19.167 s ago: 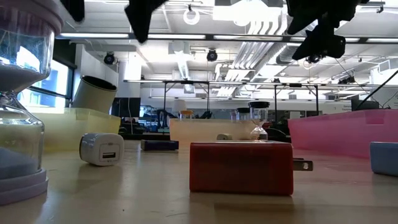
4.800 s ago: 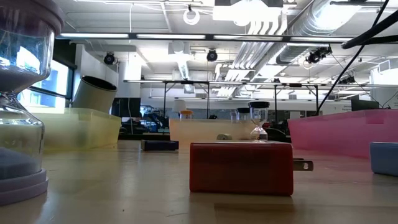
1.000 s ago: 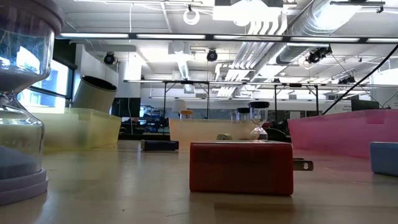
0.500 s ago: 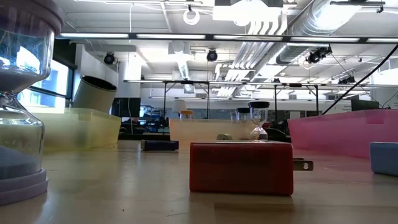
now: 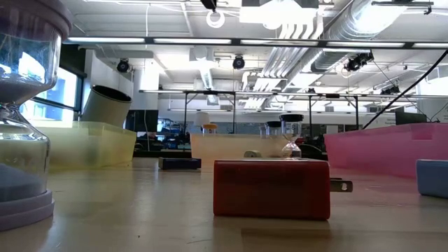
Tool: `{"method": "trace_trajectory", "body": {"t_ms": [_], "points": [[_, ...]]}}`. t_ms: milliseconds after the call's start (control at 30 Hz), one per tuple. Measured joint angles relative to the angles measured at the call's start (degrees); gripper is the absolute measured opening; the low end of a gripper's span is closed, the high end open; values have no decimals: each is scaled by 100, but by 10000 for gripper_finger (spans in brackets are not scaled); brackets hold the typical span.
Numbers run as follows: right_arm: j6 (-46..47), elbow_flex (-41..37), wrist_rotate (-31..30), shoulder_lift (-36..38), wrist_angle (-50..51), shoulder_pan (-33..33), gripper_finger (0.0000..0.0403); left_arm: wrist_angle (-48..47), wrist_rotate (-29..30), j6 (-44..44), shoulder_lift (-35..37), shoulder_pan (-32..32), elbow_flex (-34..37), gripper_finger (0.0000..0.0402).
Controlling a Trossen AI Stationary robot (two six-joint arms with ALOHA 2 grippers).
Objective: Pick & Place Office items
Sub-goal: Put the red charger in the yellow bin
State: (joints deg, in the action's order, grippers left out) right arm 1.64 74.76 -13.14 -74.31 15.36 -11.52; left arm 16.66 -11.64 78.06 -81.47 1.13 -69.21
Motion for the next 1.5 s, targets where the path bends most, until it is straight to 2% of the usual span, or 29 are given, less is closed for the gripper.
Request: {"method": "trace_trajectory", "body": {"t_ms": [167,933,1133,1333,1500], "points": [[6,-2,-177,-1,-64,6,134,15,37,-2,0,-41,0,335],[-208,-4,-142,-53,-67,181,134,225,115,43,-187,-48,-4,335],[-174,2,212,-173,-117,374,134,315,89,32,-214,-33,2,335],[-172,7,246,-285,-144,386,134,263,5,-22,-216,0,12,334],[-171,9,259,-294,-134,381,134,246,-65,-21,-216,15,12,317]]}}
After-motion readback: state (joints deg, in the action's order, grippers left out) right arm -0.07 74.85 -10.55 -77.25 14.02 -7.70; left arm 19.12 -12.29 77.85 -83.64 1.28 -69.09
